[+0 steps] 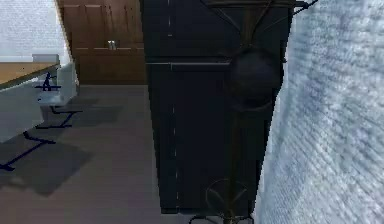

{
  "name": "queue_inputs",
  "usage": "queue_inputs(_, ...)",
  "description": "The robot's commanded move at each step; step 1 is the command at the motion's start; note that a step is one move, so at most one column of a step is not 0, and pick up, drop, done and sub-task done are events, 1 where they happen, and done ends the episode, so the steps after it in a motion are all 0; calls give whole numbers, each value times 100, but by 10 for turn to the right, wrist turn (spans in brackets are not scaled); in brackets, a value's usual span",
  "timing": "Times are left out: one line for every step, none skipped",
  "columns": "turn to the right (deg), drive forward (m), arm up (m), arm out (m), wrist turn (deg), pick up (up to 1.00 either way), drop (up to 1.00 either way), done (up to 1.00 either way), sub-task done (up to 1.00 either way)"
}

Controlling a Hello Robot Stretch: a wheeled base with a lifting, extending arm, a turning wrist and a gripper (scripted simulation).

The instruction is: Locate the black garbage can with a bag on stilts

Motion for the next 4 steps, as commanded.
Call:
queue_inputs(-450,0,0,0,0,0,0,0,0)
queue_inputs(-450,0,0,0,0,0,0,0,0)
queue_inputs(-60,0,0,0,0,0,0,0,0)
queue_inputs(0,100,0,0,0,0,0,0,0)
